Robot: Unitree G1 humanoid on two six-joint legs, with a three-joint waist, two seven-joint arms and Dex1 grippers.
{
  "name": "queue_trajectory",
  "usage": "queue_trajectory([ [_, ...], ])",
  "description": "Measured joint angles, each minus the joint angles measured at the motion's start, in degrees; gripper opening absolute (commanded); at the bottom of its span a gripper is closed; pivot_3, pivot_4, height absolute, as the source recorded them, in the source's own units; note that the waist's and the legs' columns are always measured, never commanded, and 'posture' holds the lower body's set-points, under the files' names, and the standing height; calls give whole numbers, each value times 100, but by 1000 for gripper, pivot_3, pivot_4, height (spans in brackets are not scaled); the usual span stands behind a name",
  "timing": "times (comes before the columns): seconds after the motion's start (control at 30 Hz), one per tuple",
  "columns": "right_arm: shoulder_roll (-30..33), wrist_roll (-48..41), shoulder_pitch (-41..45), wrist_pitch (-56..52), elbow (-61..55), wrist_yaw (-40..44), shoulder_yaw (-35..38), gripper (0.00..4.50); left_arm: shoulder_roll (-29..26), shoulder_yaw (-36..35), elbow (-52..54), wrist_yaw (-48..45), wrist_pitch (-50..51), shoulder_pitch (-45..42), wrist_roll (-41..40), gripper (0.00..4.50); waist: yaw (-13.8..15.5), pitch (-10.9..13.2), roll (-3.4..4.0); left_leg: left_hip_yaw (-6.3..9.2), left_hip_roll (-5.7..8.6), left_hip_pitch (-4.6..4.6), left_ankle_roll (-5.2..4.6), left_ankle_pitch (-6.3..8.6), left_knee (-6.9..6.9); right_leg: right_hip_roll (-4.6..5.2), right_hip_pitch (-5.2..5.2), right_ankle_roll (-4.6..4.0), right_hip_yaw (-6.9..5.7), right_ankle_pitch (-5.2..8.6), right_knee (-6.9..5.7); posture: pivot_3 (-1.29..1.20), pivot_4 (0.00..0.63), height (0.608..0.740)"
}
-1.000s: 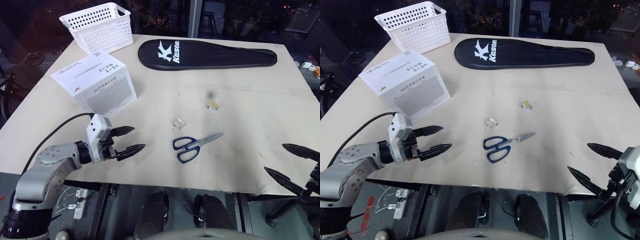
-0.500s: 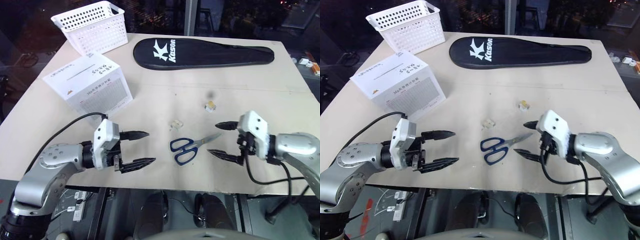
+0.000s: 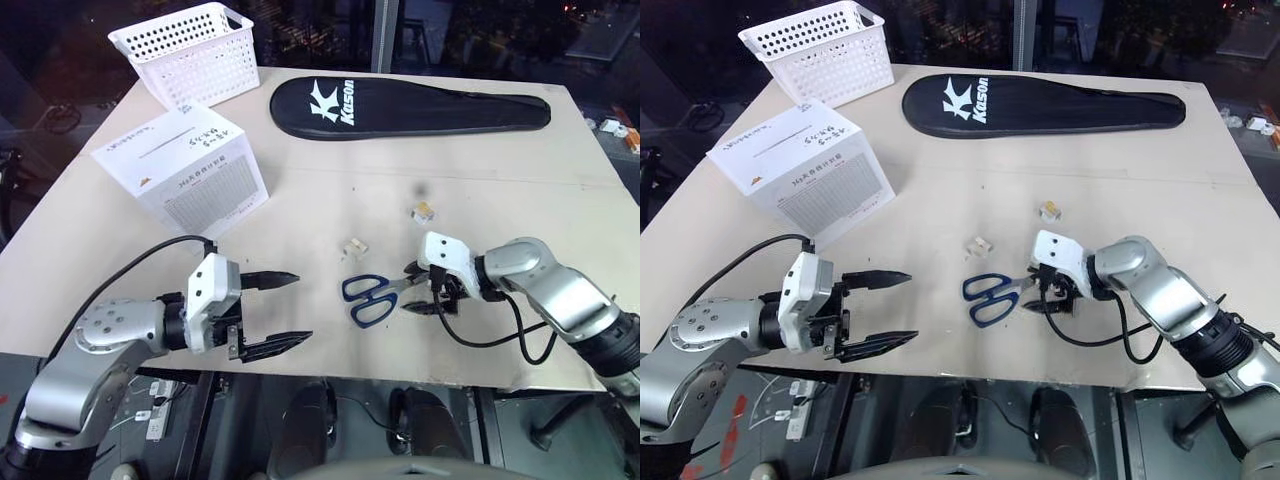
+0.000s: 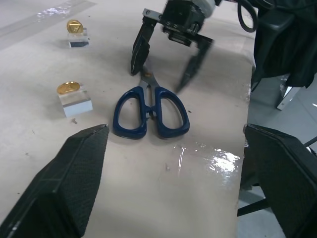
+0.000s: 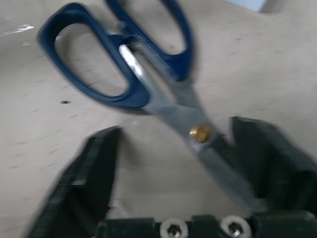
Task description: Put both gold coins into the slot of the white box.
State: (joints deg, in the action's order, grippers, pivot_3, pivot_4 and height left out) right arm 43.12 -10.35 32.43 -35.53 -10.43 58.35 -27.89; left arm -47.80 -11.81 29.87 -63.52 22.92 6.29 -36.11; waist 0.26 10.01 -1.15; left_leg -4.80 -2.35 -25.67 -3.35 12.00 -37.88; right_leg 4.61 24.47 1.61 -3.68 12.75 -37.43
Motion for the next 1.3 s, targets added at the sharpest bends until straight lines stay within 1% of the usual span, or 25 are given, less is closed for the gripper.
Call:
queue_trajectory([
  [0.03,2,13,3,24,29,28,8,1658,4,2,0,0,-20,18,5,4500,-1,-1,0,0,0,1,0,0,-2,0,-1,0,0,0,-2,0,150,740],
  [0.13,146,18,-94,89,-56,247,85,293,55,27,-9,1,-121,14,43,4500,51,-1,0,5,-1,0,0,0,-9,1,-2,-1,-3,0,-3,0,150,740],
  [0.23,456,-26,-366,115,-315,446,247,242,100,78,-39,-4,-208,30,90,4500,95,-1,0,14,3,-3,0,1,-15,8,-7,-2,-13,0,1,0,150,740],
  [0.3,683,-114,-724,122,-682,574,421,241,126,138,-115,-16,-255,-29,118,4500,92,-1,0,15,3,-4,0,2,-16,9,-8,-2,-14,0,3,0,150,740],
  [0.4,835,-196,-1051,121,-1024,634,542,239,135,181,-173,-38,-299,-92,129,4500,60,-1,0,16,0,-3,0,2,-16,7,-12,3,-15,3,1,0,150,740],
  [0.47,958,-317,-1499,48,-1405,583,803,238,153,282,-207,-71,-354,-179,138,4500,58,-1,1,17,-2,-3,0,2,-16,6,-11,3,-15,4,0,0,150,740],
  [0.5,971,-358,-1584,16,-1484,564,854,238,157,294,-225,-89,-360,-179,143,4500,57,-1,1,18,-4,-2,0,2,-16,6,-12,3,-15,4,0,0,150,740],
  [0.63,989,-587,-2353,-552,-2212,-5,1636,236,189,397,-379,-123,-407,-345,236,4500,61,0,2,17,-4,-4,0,2,-18,7,-10,5,-13,4,-1,0,150,740],
  [0.7,974,-641,-2783,-940,-2519,-405,2221,224,201,431,-415,-125,-444,-404,241,4500,71,0,2,18,-3,-4,4,5,-19,9,-10,5,-14,4,0,0,150,740],
  [0.73,932,-694,-3090,-1231,-2705,-648,2658,215,219,459,-430,-122,-452,-421,245,4500,76,0,2,18,-3,-4,6,6,-19,11,-11,5,-14,4,0,0,150,740],
  [0.77,929,-709,-3171,-1334,-2752,-721,2797,214,222,460,-438,-121,-453,-418,248,4500,74,0,2,18,-2,-4,6,6,-19,12,-11,5,-14,4,0,0,150,740],
  [0.87,858,-740,-3909,-1947,-3198,-1121,3748,210,243,521,-469,-103,-454,-463,256,4500,77,0,2,22,-3,-5,3,4,-19,9,-14,5,-15,5,0,0,150,740],
  [0.93,759,-656,-4066,-2381,-3262,-1453,4147,209,257,564,-489,-98,-451,-547,272,4500,68,0,2,21,-3,-3,5,6,-21,9,-14,7,-15,5,0,0,150,740],
  [0.97,607,-523,-3983,-2737,-3161,-1793,4366,209,299,600,-531,-86,-443,-677,284,4500,63,-1,2,21,-3,-3,9,8,-25,8,-15,8,-15,4,-1,0,150,740],
  [1.03,616,-285,-3785,-3056,-2756,-2206,4467,209,367,731,-588,-21,-410,-921,296,4500,55,-3,6,20,-2,-1,24,17,-35,9,-14,10,-14,3,-3,0,150,740],
  [1.07,683,-190,-3728,-3062,-2558,-2310,4439,1213,387,787,-588,0,-386,-989,299,4500,52,-3,6,20,-2,-1,24,17,-35,9,-15,10,-15,3,-4,0,150,740],
  [1.1,718,-149,-3670,-3046,-2428,-2361,4370,1503,408,820,-591,8,-354,-1028,307,4500,43,-3,6,20,-3,-1,22,16,-33,7,-14,10,-13,4,-3,0,150,740],
  [1.13,719,-144,-3583,-3003,-2317,-2368,4252,1969,423,850,-602,17,-326,-1082,313,4500,35,-3,6,20,-6,-2,1,4,-31,0,-15,9,-11,4,-4,0,150,740],
  [1.2,684,-150,-3461,-2860,-2163,-2390,3985,2899,435,911,-646,36,-262,-1214,314,4500,41,-1,9,23,-9,-3,-1,3,-26,-6,-14,7,-11,5,-5,0,150,740],
  [1.23,635,-152,-3411,-2822,-2127,-2408,3981,3293,435,910,-657,52,-243,-1241,314,4500,44,0,10,23,-9,-3,-1,3,-25,-8,-14,7,-11,5,-5,0,150,740],
  [1.3,442,-164,-3237,-2690,-2065,-2537,4082,4326,446,904,-683,148,-194,-1298,313,4500,48,0,10,20,-8,-4,-1,2,-25,-10,-14,8,-8,5,-5,0,150,740],
])
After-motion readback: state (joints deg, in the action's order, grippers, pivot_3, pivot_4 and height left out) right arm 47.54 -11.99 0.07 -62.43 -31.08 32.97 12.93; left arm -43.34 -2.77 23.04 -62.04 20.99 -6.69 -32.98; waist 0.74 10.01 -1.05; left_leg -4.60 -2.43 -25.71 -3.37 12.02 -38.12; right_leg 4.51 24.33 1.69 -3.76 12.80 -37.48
